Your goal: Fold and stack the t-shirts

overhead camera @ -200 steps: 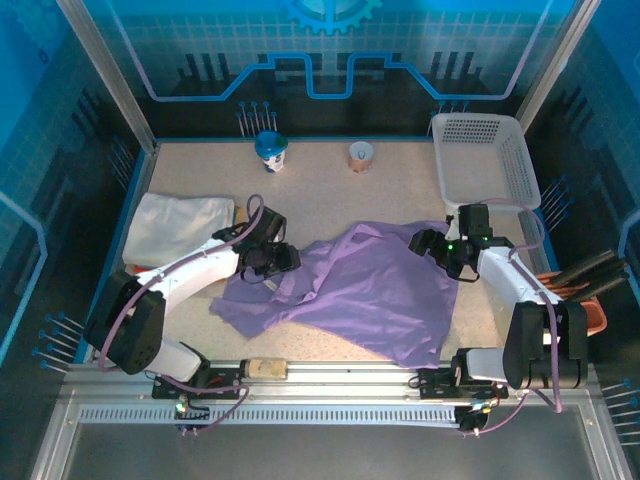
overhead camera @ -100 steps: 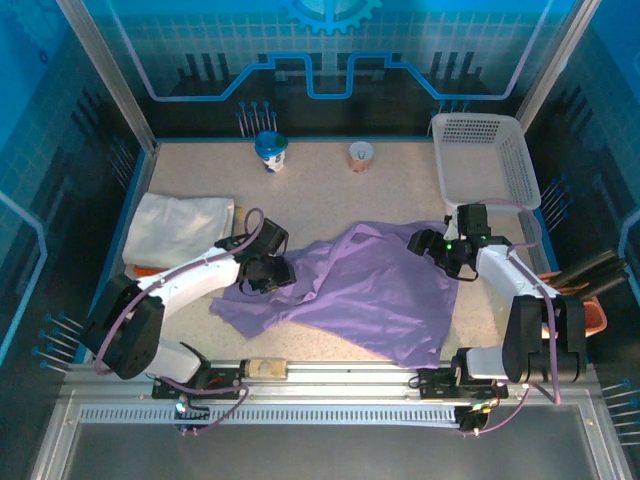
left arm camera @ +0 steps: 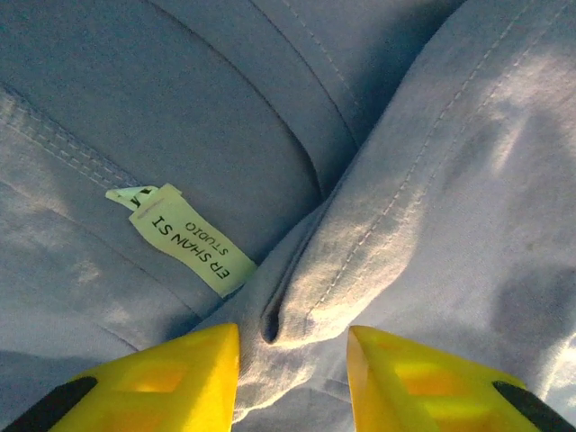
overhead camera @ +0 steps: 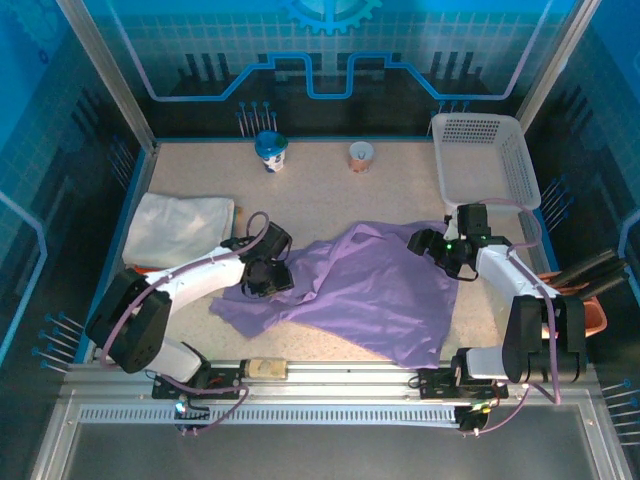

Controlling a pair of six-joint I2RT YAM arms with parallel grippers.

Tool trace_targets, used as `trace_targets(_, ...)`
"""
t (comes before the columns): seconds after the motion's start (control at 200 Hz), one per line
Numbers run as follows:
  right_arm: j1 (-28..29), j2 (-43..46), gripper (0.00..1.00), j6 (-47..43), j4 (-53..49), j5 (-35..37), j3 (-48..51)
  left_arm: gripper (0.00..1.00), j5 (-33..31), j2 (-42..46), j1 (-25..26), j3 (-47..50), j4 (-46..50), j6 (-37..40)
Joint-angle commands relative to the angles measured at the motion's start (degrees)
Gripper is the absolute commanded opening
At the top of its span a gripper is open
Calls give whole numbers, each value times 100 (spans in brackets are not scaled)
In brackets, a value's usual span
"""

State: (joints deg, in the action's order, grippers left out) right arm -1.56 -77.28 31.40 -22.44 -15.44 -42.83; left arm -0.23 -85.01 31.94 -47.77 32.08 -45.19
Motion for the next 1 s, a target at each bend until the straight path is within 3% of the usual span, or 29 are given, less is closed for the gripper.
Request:
trace_targets(0.0, -63, 26, 85, -64, -50, 6, 47, 36, -98, -126, 44, -53, -52, -122)
trace_targets(0.625, -60, -41, 85, -66, -10, -29, 72, 26, -344, -302, 34, -338, 108, 45)
trace_targets(0.996, -64, -52, 85, -69, 1, -28, 82, 12, -354, -389, 34, -386, 164, 86)
